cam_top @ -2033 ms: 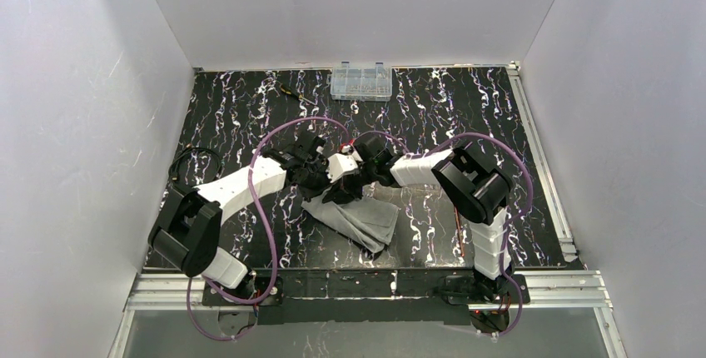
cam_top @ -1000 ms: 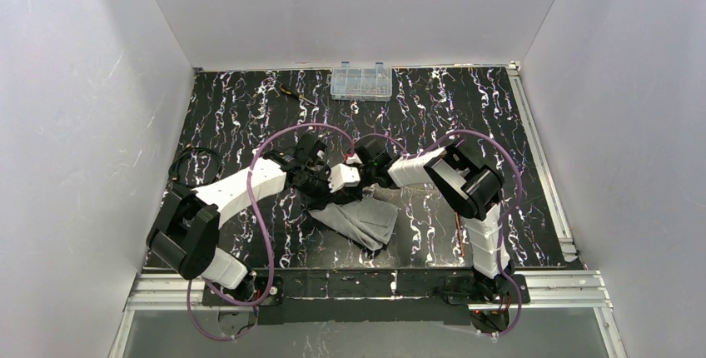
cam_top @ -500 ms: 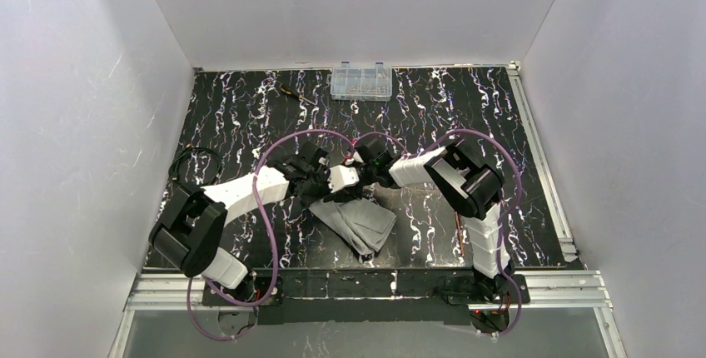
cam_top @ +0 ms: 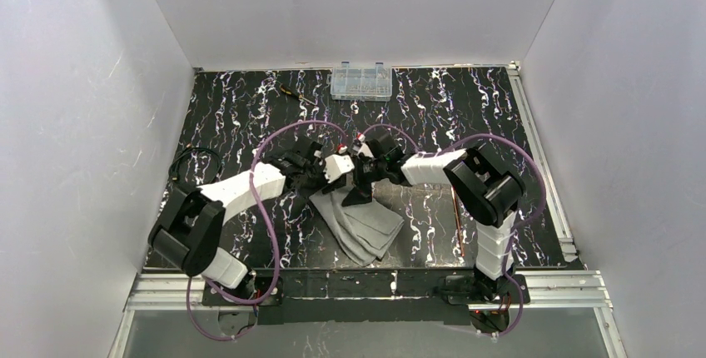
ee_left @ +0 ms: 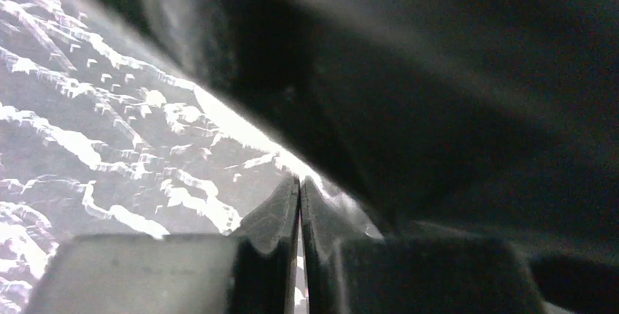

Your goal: Fold the napkin into a case and place the utensils inside

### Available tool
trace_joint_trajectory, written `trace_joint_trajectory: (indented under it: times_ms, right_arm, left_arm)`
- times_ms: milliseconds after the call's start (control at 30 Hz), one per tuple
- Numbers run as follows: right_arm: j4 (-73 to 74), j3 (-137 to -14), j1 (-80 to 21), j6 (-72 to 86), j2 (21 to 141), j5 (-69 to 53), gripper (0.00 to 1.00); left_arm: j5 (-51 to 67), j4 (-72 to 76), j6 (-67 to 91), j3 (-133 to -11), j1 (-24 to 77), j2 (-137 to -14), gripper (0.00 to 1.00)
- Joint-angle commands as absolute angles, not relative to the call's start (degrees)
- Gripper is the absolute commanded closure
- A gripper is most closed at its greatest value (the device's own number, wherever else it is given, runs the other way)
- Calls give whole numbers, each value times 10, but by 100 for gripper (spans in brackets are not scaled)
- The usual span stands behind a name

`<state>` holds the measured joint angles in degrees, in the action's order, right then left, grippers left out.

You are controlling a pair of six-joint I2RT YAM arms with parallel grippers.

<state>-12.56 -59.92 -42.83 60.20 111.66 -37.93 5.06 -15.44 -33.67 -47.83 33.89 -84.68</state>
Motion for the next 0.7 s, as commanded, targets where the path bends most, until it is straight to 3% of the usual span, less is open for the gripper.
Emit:
trace_joint_trajectory:
  times_ms: [0,333,667]
  right_arm:
    - [-99,-565,-440,569,1069,-362,1]
    - [-64,-572,-436,524,1035,-359,1]
    - [126,-668,-437,386,976,-285,1]
  left_arm:
    - [85,-186,-295,-475,346,-882,100]
    - [130,-247,-279,-514,339,-865,100]
    - [293,-424,-323,-632,211,-746,97]
